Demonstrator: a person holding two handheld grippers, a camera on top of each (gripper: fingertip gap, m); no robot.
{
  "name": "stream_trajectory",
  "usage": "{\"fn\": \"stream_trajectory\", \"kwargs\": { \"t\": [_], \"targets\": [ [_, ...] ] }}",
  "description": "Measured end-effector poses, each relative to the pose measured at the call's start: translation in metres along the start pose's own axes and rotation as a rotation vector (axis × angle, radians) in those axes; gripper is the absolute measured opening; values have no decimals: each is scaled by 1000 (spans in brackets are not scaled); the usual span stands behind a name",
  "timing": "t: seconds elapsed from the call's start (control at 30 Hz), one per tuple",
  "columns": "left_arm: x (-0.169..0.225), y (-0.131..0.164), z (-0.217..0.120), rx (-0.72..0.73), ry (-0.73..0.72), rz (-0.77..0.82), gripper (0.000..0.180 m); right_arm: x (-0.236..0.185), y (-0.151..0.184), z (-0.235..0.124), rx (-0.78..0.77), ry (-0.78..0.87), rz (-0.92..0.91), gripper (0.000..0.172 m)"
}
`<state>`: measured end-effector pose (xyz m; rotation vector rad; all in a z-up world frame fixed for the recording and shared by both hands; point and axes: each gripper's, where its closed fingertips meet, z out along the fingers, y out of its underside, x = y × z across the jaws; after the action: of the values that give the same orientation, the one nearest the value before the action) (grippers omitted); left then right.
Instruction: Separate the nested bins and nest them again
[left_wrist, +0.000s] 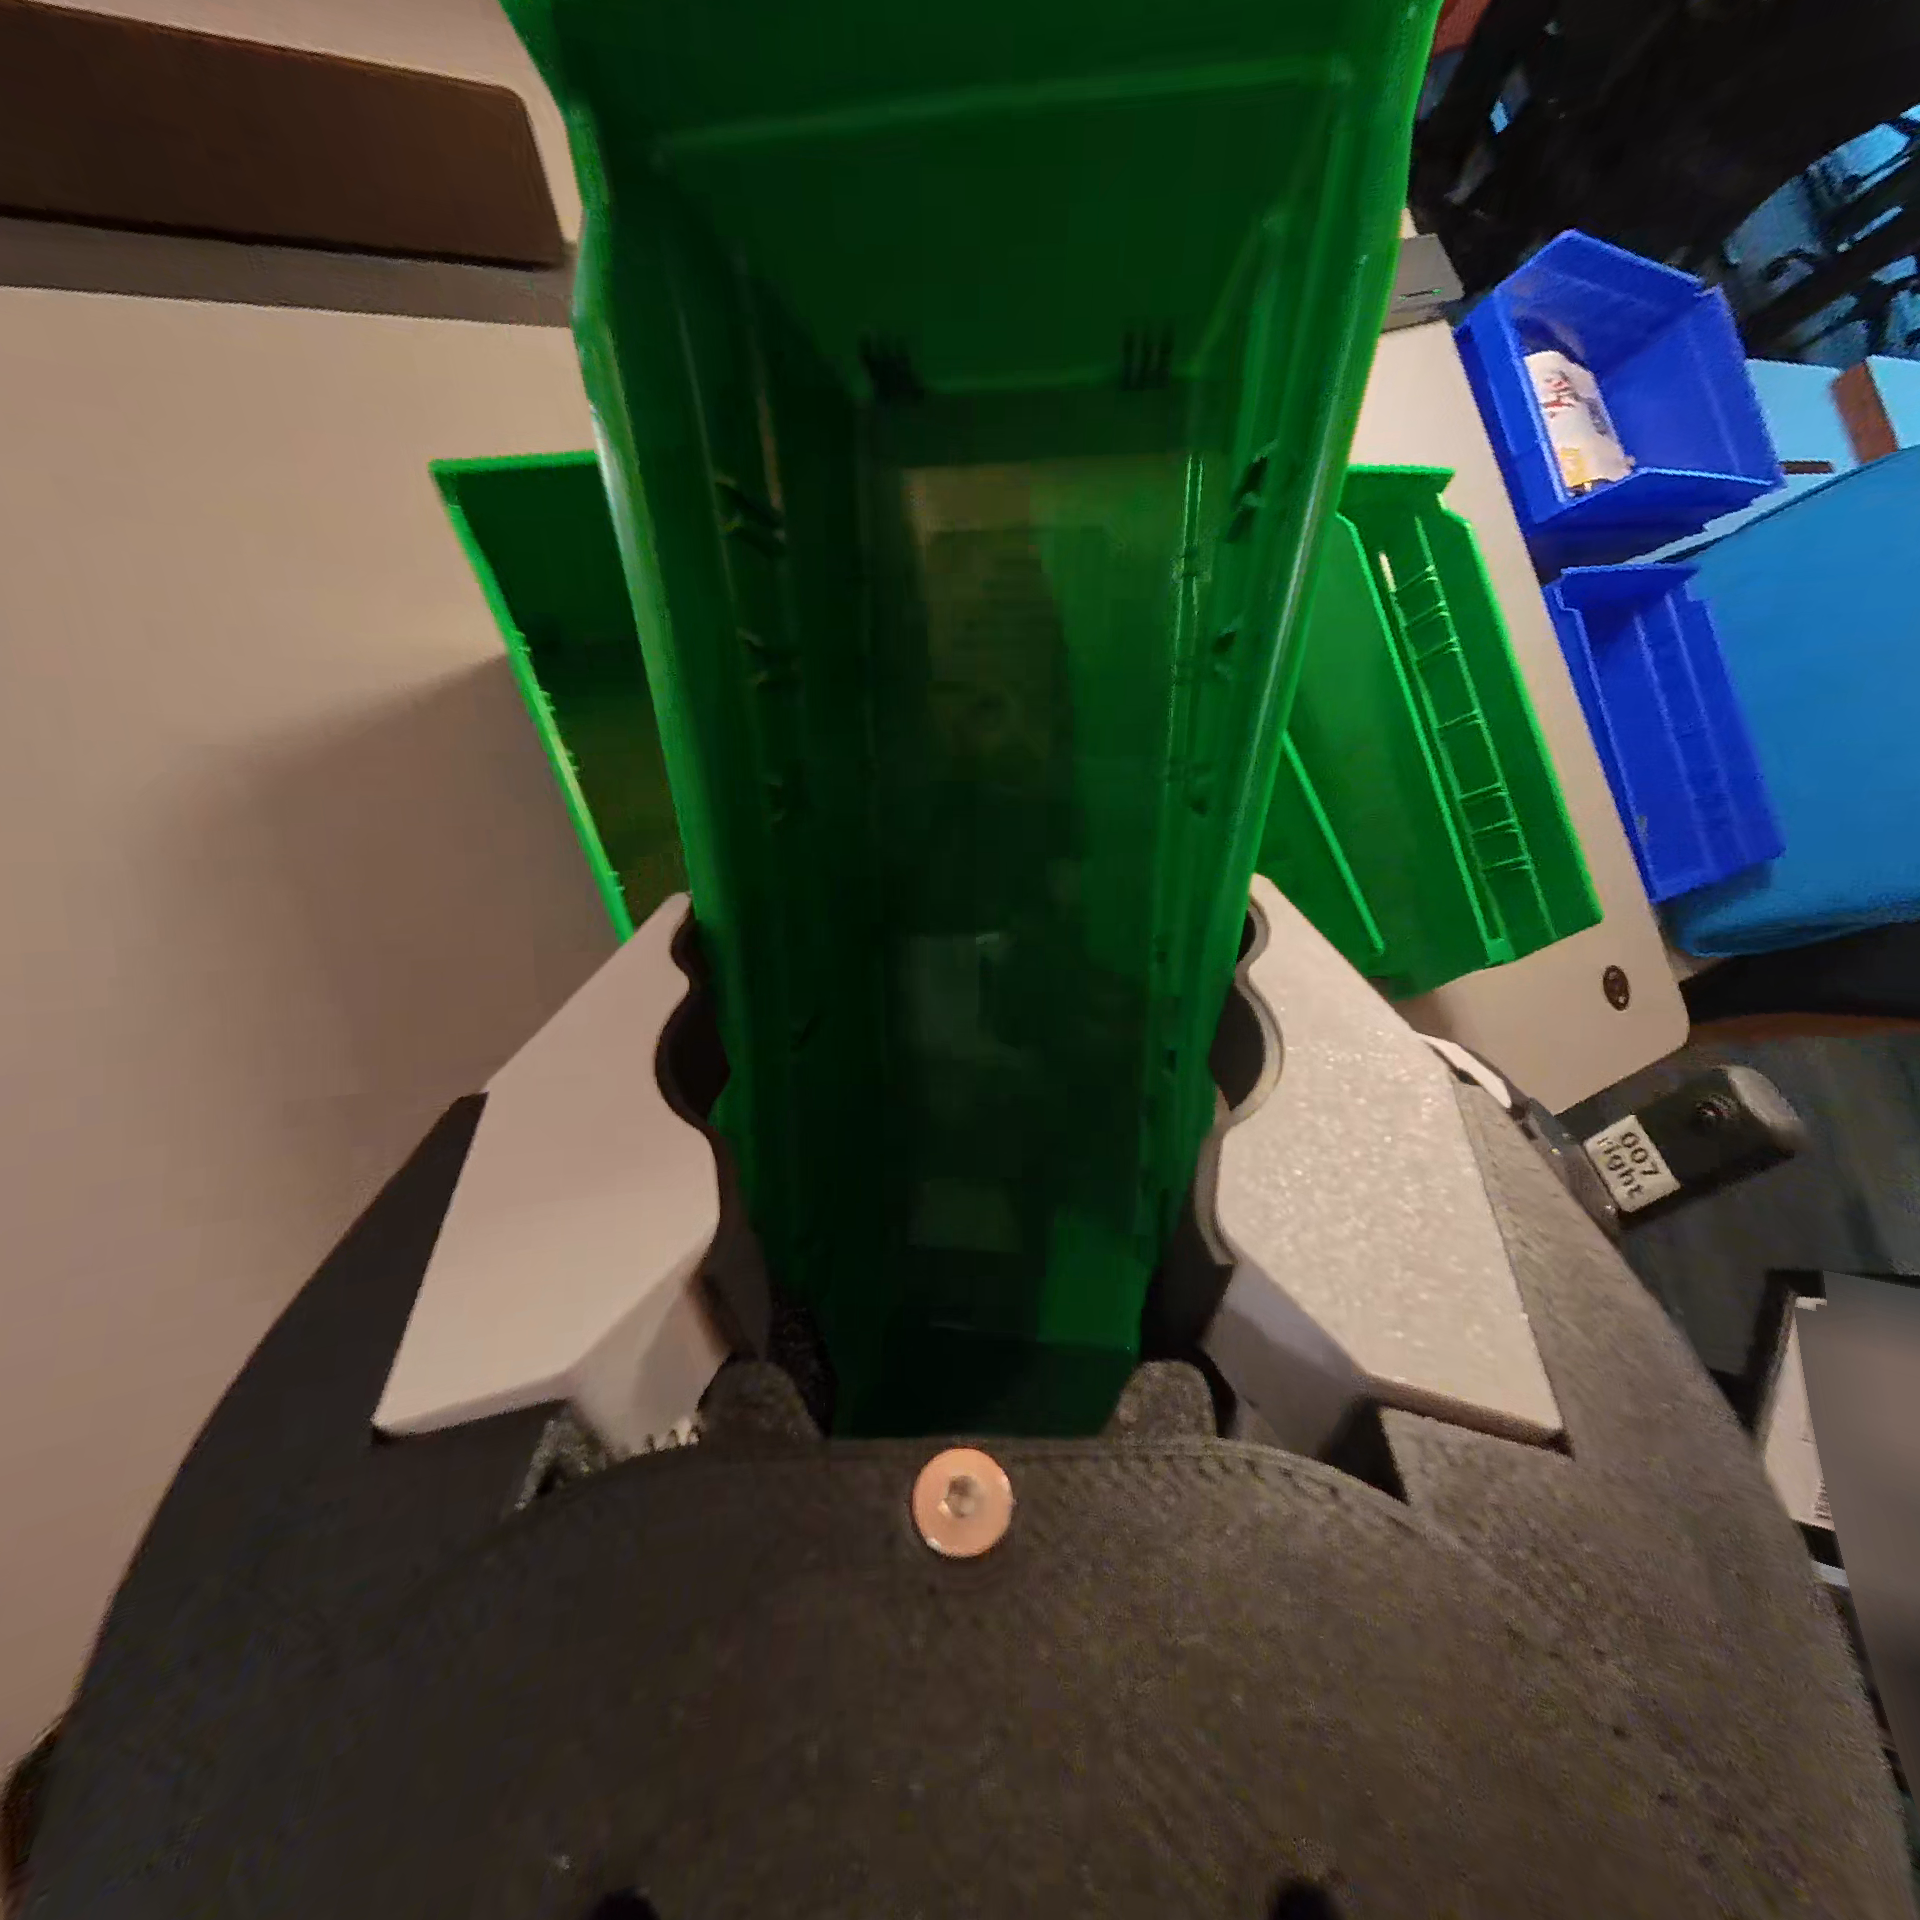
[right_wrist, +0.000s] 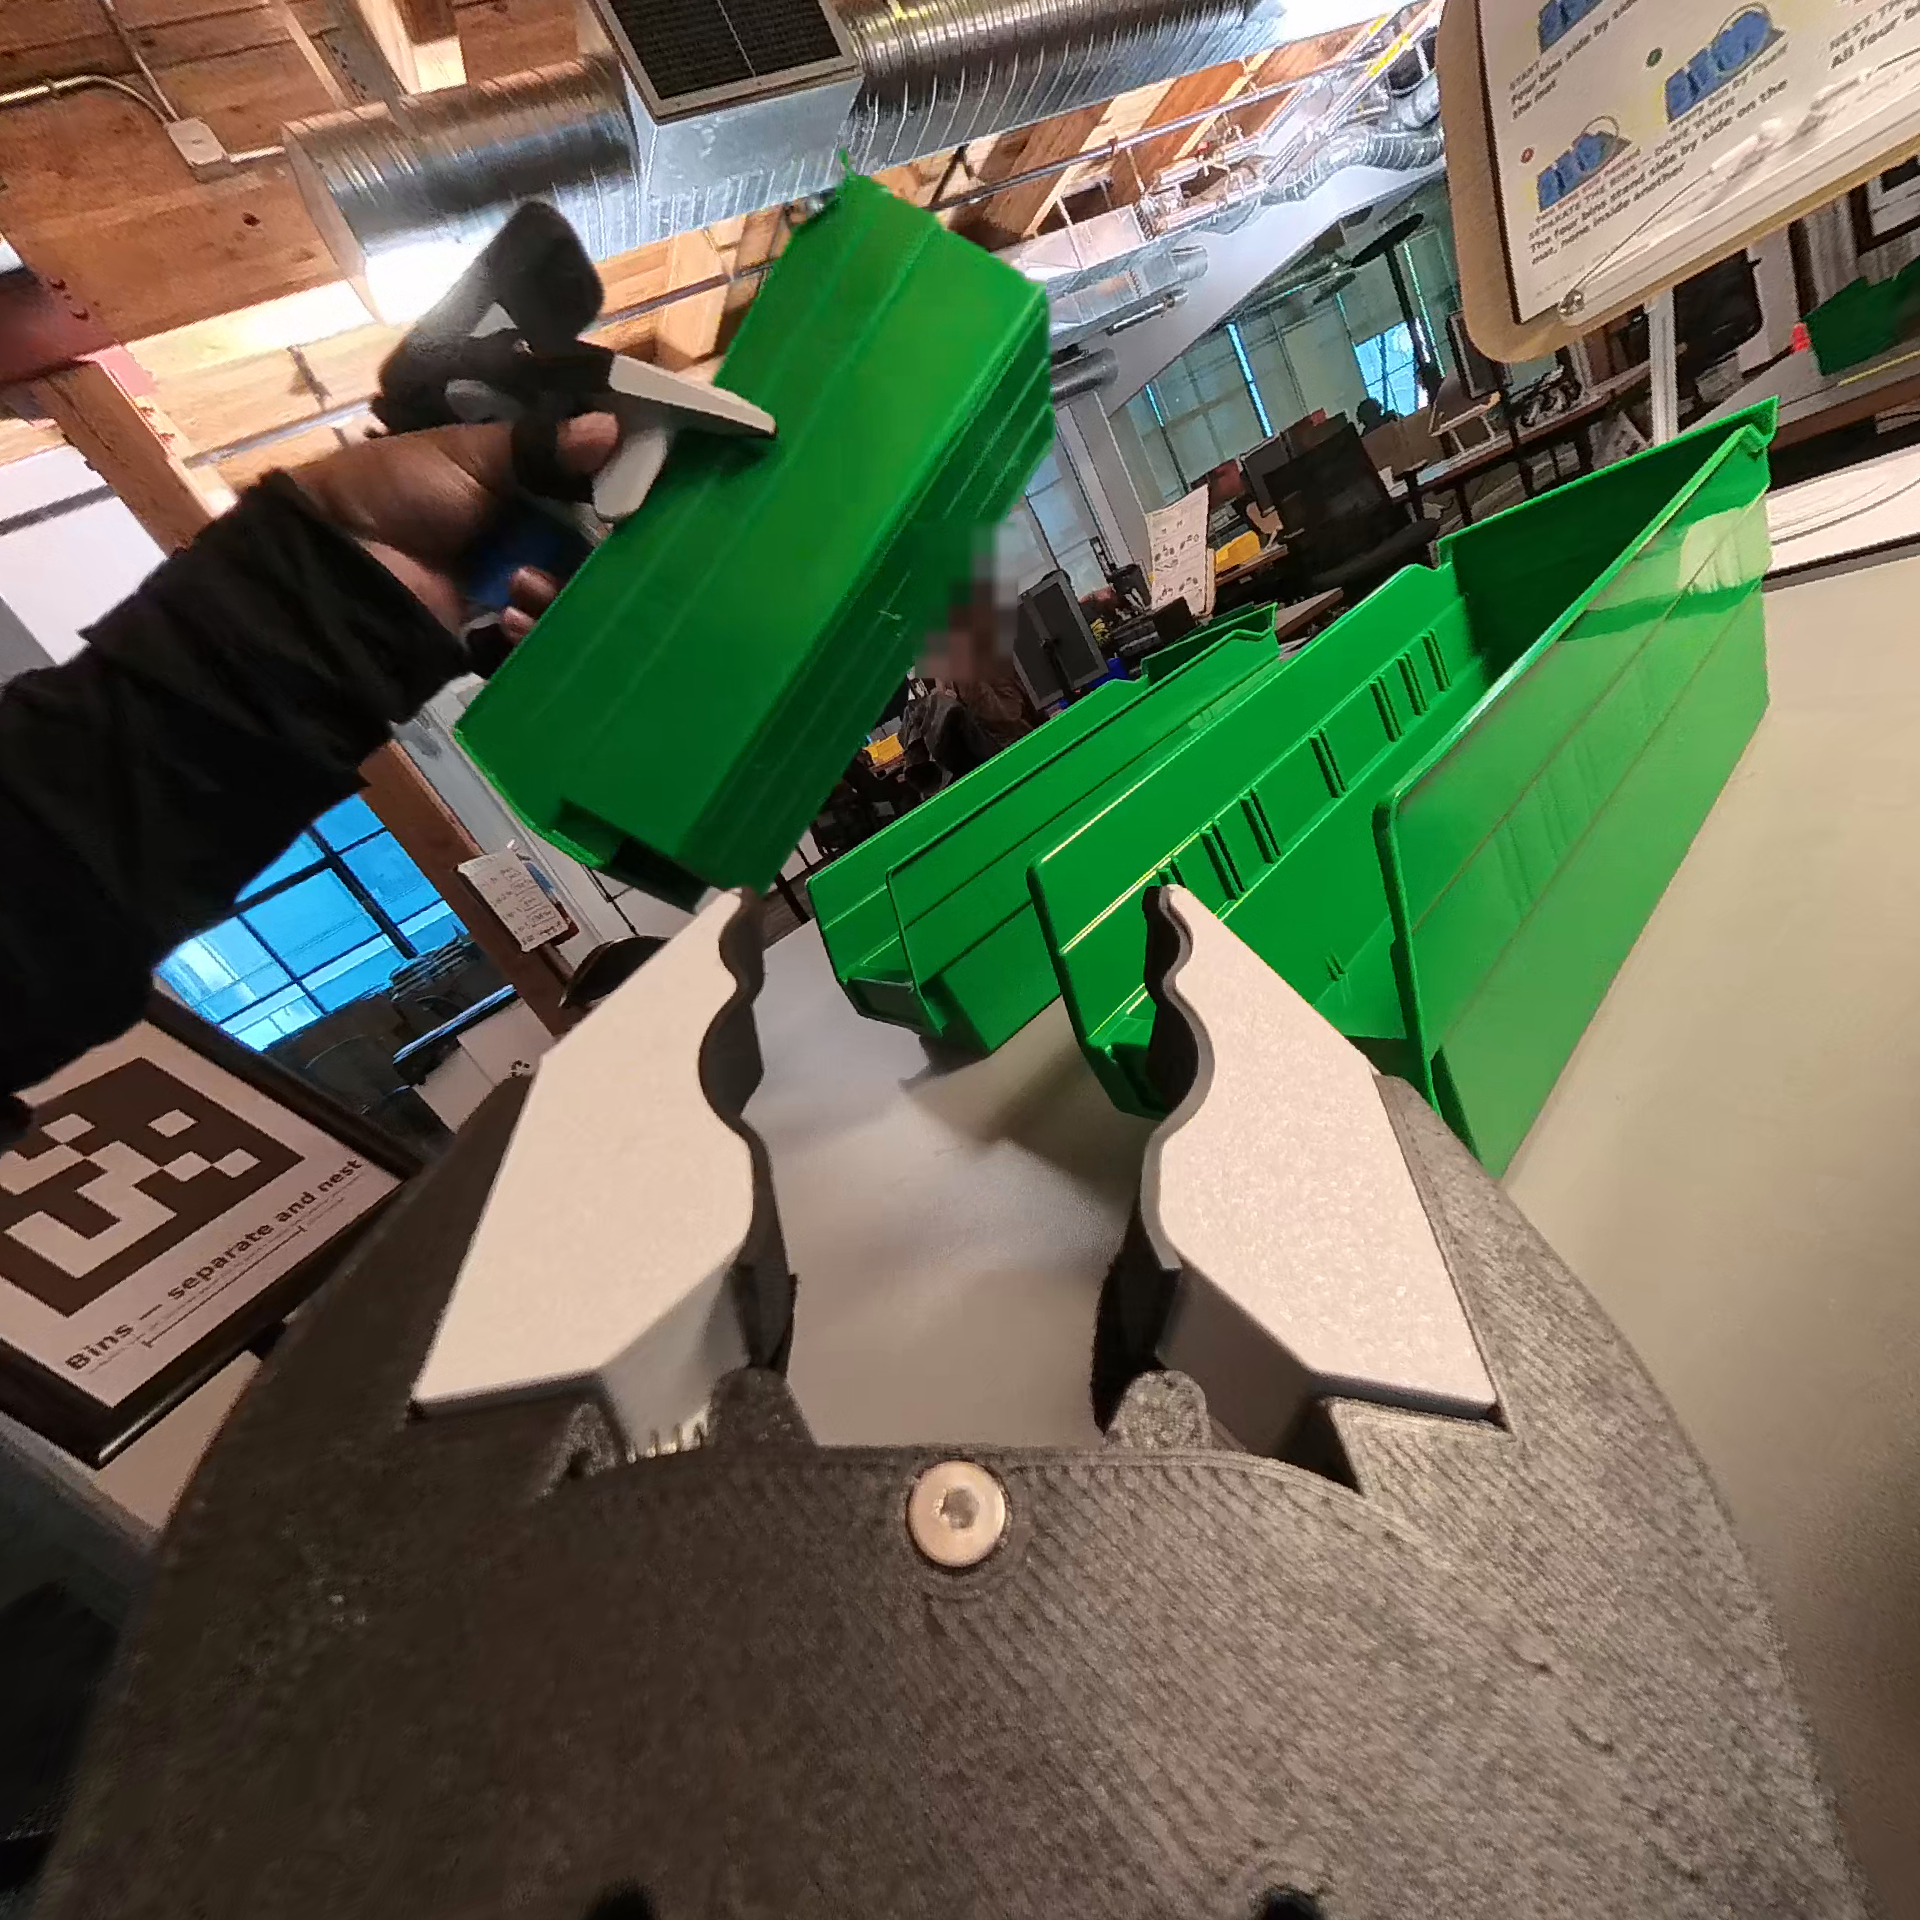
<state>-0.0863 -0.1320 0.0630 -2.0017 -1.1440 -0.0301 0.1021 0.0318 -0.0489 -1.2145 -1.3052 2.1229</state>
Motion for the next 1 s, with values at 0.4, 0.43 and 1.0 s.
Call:
{"fn": "stream_trajectory", "kwargs": {
  "t": [0.4,0.43,1.0],
  "targets": [
    [-34,11,65,-44,-85,-127,98,2,-2,-2,5,-17,44,74],
    [-38,11,68,-51,-102,-126,98,2,-2,-1,4,-16,45,74],
    [-75,-3,88,-122,-401,-119,106,2,-1,-2,0,-17,47,73]
  ]
}}
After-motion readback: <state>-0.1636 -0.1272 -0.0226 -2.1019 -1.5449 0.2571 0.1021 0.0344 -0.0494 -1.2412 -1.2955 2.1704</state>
